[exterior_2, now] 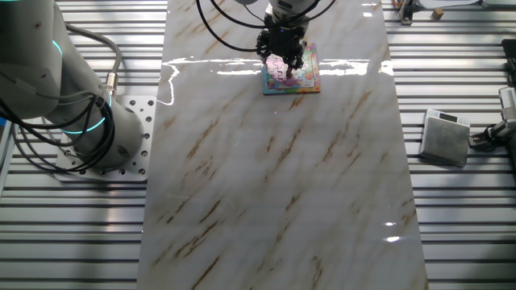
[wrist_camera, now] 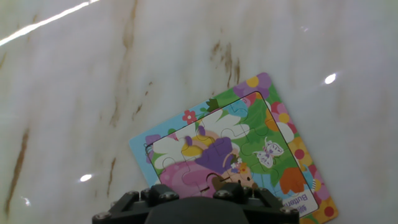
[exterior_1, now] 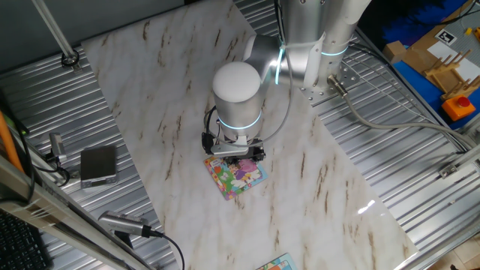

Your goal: Assemble one piece of a puzzle

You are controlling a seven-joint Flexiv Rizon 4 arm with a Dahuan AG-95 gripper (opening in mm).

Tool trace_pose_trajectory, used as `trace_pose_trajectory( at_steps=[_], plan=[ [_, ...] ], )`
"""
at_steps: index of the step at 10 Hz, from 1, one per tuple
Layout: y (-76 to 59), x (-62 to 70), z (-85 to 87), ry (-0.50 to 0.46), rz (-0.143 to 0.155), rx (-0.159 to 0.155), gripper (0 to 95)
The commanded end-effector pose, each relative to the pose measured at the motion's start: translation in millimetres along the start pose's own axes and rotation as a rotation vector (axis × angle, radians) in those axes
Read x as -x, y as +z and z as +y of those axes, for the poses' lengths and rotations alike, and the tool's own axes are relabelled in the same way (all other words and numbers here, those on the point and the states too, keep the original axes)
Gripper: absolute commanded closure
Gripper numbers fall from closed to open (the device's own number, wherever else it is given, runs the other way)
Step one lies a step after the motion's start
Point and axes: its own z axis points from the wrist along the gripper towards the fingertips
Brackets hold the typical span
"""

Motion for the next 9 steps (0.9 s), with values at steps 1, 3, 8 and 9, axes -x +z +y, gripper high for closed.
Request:
trace_pose_trajectory(
  at_steps=[1, 3, 8, 9],
  plan=[
    [0.1, 0.5, 0.2, 0.000, -0.001, 0.001, 38.0],
    [0.9, 1.1, 0.6, 0.000, -0.001, 0.001, 38.0],
    [2.0, 4.5, 2.7, 0.005, 0.003, -0.002, 38.0],
    [1.9, 4.4, 2.7, 0.005, 0.003, -0.002, 38.0]
  ],
)
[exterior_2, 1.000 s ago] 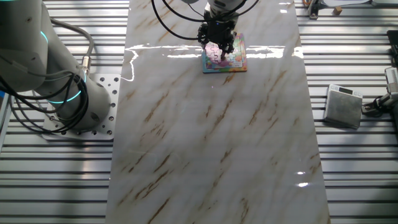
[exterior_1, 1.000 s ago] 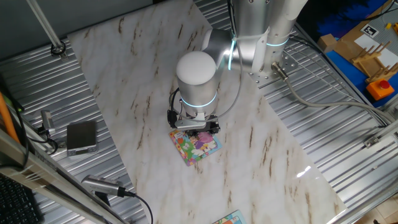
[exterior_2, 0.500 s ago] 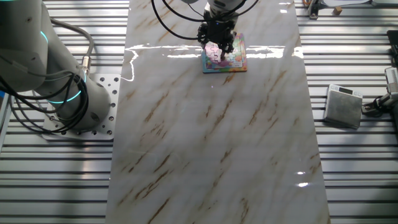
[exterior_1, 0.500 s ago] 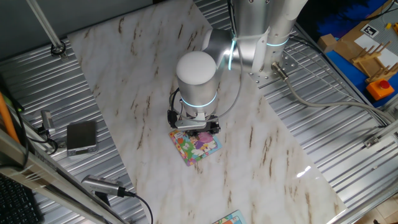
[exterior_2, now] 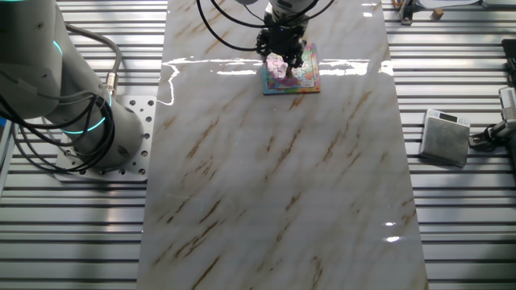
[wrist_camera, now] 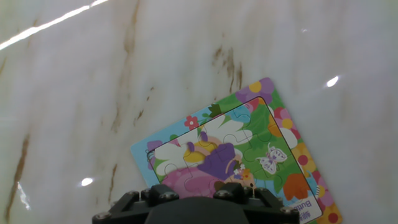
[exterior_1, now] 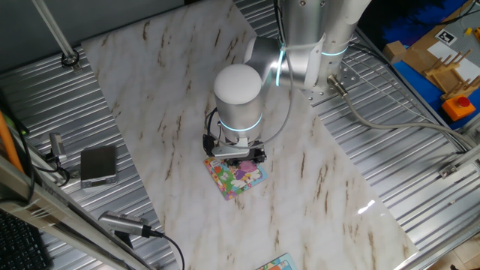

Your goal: Assemble one piece of a puzzle

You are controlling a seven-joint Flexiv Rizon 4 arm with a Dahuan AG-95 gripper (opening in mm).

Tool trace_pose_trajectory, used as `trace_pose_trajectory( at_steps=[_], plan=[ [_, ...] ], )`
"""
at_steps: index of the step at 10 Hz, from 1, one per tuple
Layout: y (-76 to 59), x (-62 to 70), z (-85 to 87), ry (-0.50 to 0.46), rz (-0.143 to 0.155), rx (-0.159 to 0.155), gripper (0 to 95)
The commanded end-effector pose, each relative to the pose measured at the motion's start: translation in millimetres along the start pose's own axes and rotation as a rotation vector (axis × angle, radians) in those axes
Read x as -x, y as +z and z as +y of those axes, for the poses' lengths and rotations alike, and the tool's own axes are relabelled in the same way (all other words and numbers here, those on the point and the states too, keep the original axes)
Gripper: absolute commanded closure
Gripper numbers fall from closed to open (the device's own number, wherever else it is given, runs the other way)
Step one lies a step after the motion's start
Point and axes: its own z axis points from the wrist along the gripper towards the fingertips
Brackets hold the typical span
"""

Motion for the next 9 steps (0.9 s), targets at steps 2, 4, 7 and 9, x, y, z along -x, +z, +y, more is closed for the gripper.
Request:
trace_pose_trajectory(
  at_steps=[2, 4, 7, 9],
  plan=[
    [-1.3, -1.3, -0.2, 0.005, 0.001, 0.000, 38.0],
    [-2.8, -3.5, -0.6, 0.004, 0.004, 0.000, 38.0],
    [-6.1, -10.8, -1.3, -0.007, 0.009, -0.001, 38.0],
    [-6.3, -13.7, -0.7, -0.012, 0.010, -0.002, 38.0]
  ],
)
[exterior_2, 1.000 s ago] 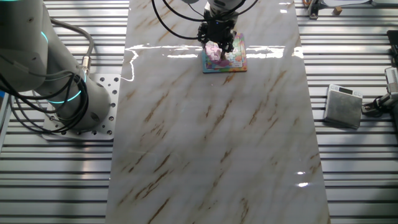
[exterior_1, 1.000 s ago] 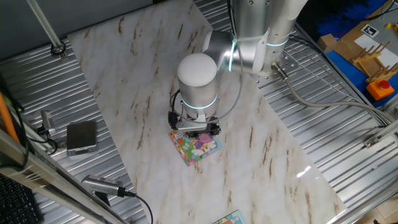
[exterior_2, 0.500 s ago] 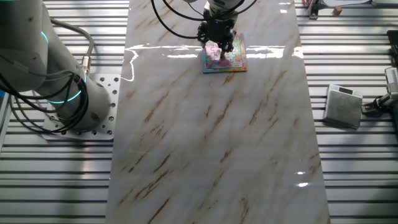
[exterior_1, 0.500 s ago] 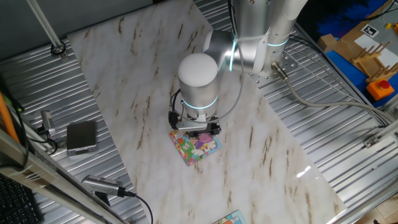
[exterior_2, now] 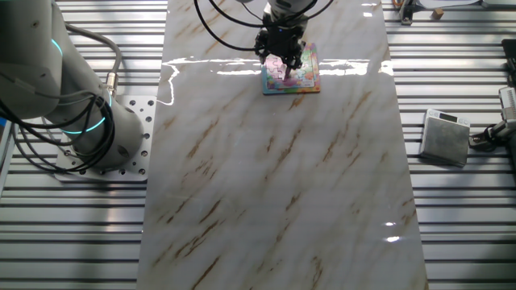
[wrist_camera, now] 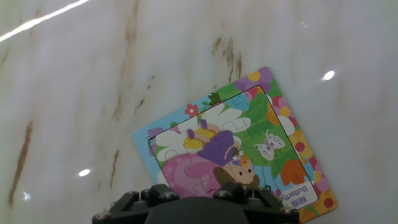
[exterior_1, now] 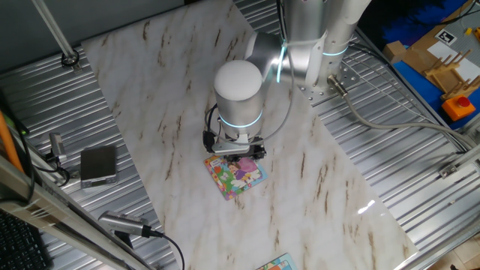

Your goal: Assemble one piece of a puzzle

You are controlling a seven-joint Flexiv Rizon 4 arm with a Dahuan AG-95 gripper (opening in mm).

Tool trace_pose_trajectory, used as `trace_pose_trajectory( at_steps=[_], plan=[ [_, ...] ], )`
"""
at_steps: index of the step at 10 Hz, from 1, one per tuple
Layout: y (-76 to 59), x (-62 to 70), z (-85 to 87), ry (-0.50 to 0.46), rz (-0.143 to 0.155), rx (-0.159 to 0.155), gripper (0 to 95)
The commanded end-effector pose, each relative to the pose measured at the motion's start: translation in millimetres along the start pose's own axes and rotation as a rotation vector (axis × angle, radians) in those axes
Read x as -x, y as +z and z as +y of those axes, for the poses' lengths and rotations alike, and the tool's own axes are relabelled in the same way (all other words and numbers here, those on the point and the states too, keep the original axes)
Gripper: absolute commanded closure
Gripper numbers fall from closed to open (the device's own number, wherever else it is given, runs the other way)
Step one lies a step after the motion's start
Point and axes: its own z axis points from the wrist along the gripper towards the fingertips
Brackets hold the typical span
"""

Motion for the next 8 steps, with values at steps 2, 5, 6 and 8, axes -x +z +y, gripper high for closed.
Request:
trace_pose_trajectory(
  at_steps=[2, 5, 6, 8],
  plan=[
    [2.6, -2.2, 3.2, 0.006, -0.005, 0.000, 38.0],
    [10.5, -7.7, 10.0, 0.012, 0.000, -0.007, 38.0],
    [12.7, -8.2, 10.3, 0.011, -0.001, -0.009, 38.0],
    [14.9, -7.4, 10.1, 0.010, 0.003, -0.019, 38.0]
  ],
)
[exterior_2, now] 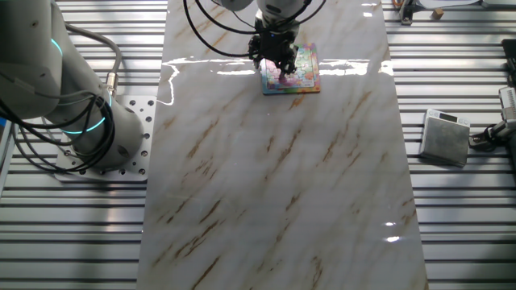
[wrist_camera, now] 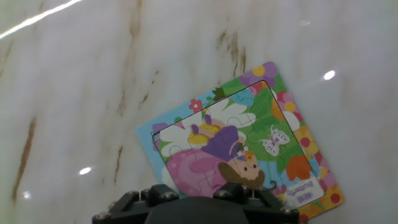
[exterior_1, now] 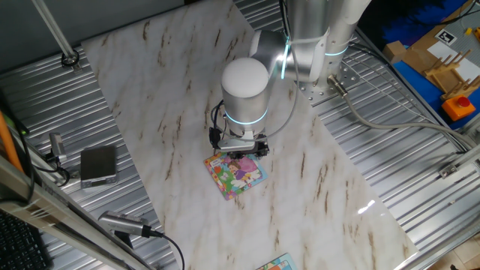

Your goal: Assemble one piece of a puzzle

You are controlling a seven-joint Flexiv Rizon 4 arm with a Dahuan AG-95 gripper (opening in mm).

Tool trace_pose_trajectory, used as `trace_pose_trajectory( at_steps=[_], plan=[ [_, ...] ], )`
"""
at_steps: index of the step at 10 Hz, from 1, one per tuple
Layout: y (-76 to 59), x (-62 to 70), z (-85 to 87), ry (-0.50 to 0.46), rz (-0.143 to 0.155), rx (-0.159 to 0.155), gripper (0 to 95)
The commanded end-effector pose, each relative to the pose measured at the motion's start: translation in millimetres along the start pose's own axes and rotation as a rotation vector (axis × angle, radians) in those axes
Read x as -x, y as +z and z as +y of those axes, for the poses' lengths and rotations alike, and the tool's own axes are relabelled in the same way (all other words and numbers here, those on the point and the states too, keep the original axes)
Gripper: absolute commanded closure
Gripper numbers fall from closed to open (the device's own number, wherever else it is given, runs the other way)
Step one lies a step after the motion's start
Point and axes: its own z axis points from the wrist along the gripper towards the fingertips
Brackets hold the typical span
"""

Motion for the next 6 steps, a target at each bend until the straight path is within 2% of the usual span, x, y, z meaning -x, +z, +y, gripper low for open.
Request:
trace_pose_trajectory(
  at_steps=[1, 4, 6],
  plan=[
    [3.2, 0.8, -0.8, 0.001, 0.003, -0.005, 38.0],
    [0.8, 1.1, -1.0, 0.005, 0.003, -0.002, 38.0],
    [-9.3, 2.1, -8.4, 0.003, 0.007, 0.011, 38.0]
  ],
)
